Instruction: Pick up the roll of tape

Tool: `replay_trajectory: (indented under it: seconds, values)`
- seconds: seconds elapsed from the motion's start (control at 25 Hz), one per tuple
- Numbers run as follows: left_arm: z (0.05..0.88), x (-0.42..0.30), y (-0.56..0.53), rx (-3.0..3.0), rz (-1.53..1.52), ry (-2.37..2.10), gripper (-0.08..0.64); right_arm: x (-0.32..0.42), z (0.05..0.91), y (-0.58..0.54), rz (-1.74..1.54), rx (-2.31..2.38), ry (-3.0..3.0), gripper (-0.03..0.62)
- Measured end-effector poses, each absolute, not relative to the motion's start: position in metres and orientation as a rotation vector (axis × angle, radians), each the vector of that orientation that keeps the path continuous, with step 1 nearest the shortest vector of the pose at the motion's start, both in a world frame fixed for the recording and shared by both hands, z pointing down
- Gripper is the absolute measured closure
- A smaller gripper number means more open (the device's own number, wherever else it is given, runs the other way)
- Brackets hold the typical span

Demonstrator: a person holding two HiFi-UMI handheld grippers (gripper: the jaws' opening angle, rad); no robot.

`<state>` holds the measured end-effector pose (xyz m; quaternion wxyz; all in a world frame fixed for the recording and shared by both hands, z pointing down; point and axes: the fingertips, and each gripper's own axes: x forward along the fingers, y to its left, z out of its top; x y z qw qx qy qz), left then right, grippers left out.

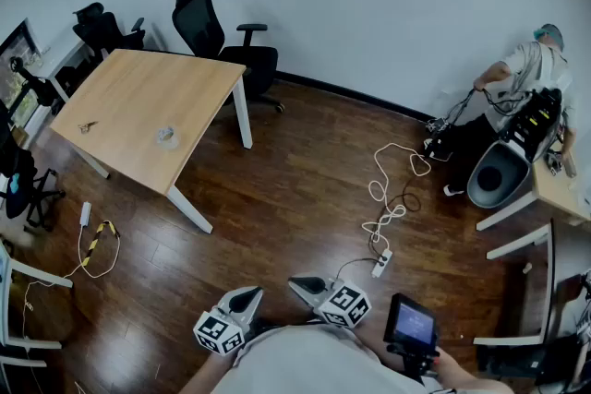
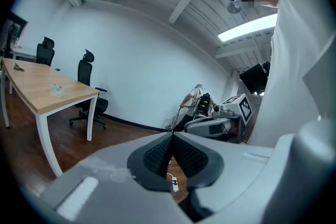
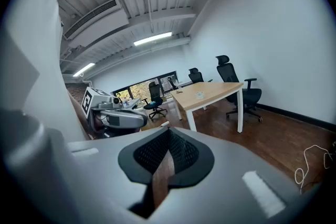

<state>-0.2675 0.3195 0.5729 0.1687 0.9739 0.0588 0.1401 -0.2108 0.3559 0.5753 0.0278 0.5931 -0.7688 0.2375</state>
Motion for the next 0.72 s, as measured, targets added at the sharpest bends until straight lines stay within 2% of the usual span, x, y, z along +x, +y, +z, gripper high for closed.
replay_trajectory:
  seconds: [0.24,0.48,0.72]
  values:
    - [0.565,-0.191,0.337,2.761,0.382,0.212,0.557,-0.136,0.563,0.362,0.669,1.828,-2.393,0.586]
    - [0.561,-0.145,0.338,2.785,0.395,0.109,0.557,-0.075,0.551,0.358,0.658,1.852,-2.474,0.586]
    - [0.562,-0.12,0.345,2.795,0.407,0.018,0.557,-0.047,0.557,0.367,0.666,1.799,-2.506,0.586]
